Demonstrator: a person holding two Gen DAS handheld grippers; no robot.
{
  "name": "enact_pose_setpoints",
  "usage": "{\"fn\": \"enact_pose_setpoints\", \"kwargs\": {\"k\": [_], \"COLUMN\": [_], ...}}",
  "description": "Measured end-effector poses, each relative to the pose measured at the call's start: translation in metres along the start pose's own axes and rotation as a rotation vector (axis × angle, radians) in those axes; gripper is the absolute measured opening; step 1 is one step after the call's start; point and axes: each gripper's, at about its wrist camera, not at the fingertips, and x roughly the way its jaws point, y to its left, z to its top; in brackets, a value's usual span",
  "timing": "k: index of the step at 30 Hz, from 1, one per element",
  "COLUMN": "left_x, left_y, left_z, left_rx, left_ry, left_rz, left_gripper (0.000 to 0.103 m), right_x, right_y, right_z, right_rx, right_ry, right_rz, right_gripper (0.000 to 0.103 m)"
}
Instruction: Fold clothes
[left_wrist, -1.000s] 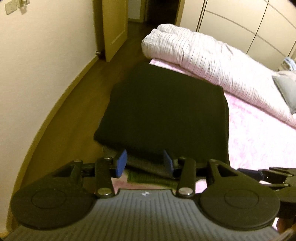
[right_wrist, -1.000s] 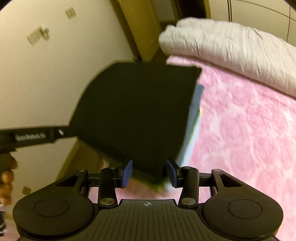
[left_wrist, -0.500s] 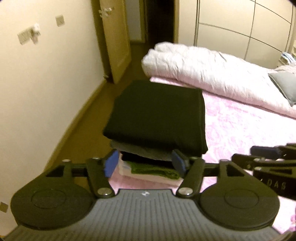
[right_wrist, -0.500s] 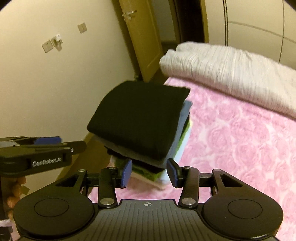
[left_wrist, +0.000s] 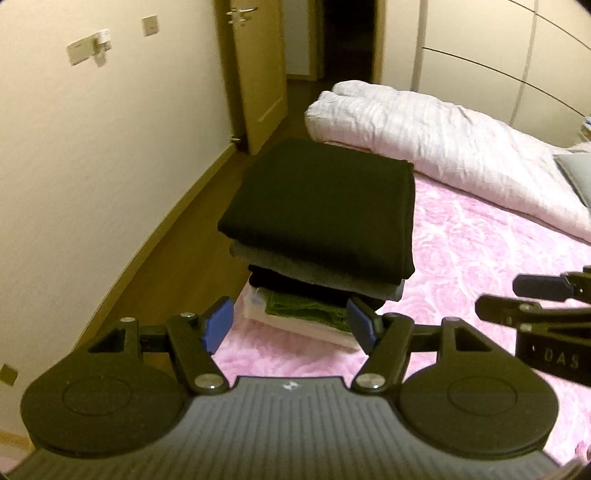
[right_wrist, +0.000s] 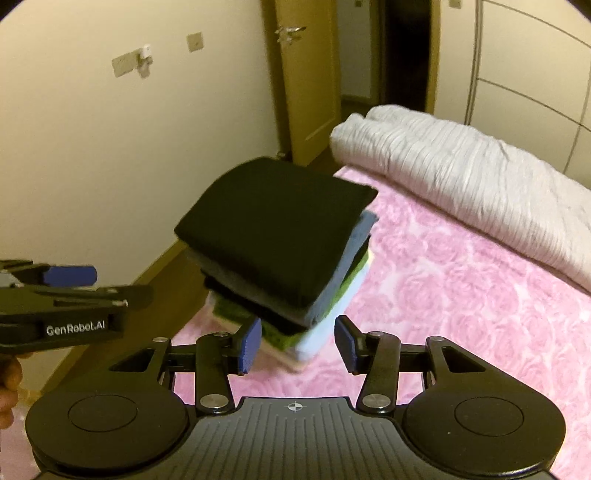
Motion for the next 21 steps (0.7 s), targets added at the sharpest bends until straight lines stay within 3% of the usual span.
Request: {"fn": "enact_pose_setpoints", "kwargs": {"k": [5,13,21], "left_x": [-0.006,-0.033,-0.062], "left_y": [-0.03,-0.117,-0.199], "left_z": [-0.015,-0.044,-0.074], "left_rx": [-0.082,-0.23,-0.366], "left_ry": [0.014,0.047,0.084], "left_rz": [0.065,0.163,0.245], "left_gripper": [0.064,0.064,0.064], "right_x": [-0.005,-0.02,-0.036], "right_y": [-0.032,-0.117,-0.181], "right_z": [-0.014,-0.034,-0.054], "right_rx": [-0.082,-0.189,-0.348], "right_ry": [0.046,0.125,0.182], "right_rz": [0.052,0.178,0.247], "right_gripper": [0.048,0.048,0.048]}}
